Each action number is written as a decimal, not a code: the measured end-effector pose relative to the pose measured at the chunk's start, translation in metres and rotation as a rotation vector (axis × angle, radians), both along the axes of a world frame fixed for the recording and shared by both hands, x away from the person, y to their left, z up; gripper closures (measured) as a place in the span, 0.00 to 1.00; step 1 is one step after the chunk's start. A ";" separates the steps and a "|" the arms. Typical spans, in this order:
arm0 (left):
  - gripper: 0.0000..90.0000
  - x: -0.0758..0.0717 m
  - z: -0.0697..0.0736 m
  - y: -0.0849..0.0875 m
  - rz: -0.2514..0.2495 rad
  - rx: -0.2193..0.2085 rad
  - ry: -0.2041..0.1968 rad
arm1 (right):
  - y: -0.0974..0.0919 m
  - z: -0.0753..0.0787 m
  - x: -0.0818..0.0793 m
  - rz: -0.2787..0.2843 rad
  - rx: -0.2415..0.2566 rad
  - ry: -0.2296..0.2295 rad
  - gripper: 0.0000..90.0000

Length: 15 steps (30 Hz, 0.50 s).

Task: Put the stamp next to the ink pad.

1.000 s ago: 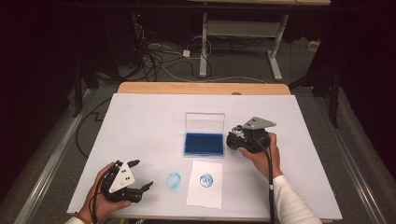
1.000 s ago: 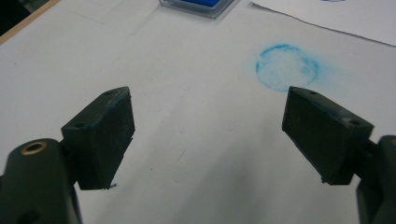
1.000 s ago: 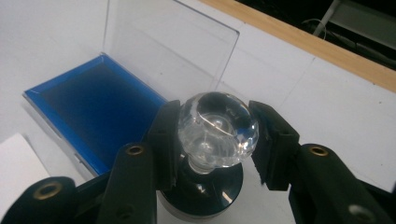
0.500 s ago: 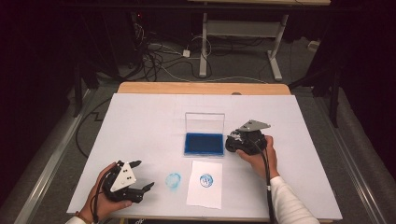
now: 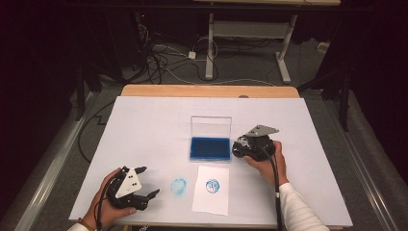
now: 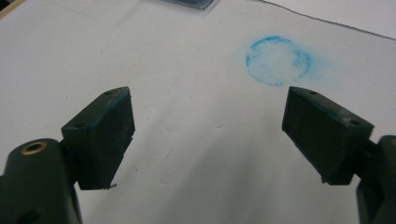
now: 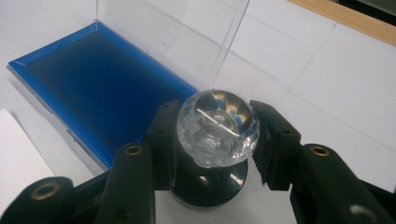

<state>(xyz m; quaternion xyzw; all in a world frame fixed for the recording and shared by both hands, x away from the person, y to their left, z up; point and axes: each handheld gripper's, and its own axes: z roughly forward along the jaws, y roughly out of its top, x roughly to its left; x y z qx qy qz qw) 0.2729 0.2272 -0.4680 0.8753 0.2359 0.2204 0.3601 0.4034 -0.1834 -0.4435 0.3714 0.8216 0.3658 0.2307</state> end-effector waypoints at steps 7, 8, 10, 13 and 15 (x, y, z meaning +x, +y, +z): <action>0.18 0.000 0.000 0.000 0.000 -0.001 0.004 | -0.001 0.001 0.000 -0.003 0.005 0.005 0.56; 0.18 0.000 0.000 0.000 0.000 -0.001 0.004 | -0.001 0.001 -0.001 -0.004 0.003 0.001 0.55; 0.18 0.000 0.001 0.000 0.001 -0.001 0.004 | -0.001 0.003 -0.001 -0.004 0.008 -0.006 0.53; 0.18 0.000 0.000 0.000 0.001 0.001 0.005 | -0.002 0.005 -0.002 0.015 0.009 -0.023 0.49; 0.18 0.000 0.000 -0.001 0.000 0.003 0.007 | -0.003 0.007 -0.002 0.014 0.007 -0.034 0.46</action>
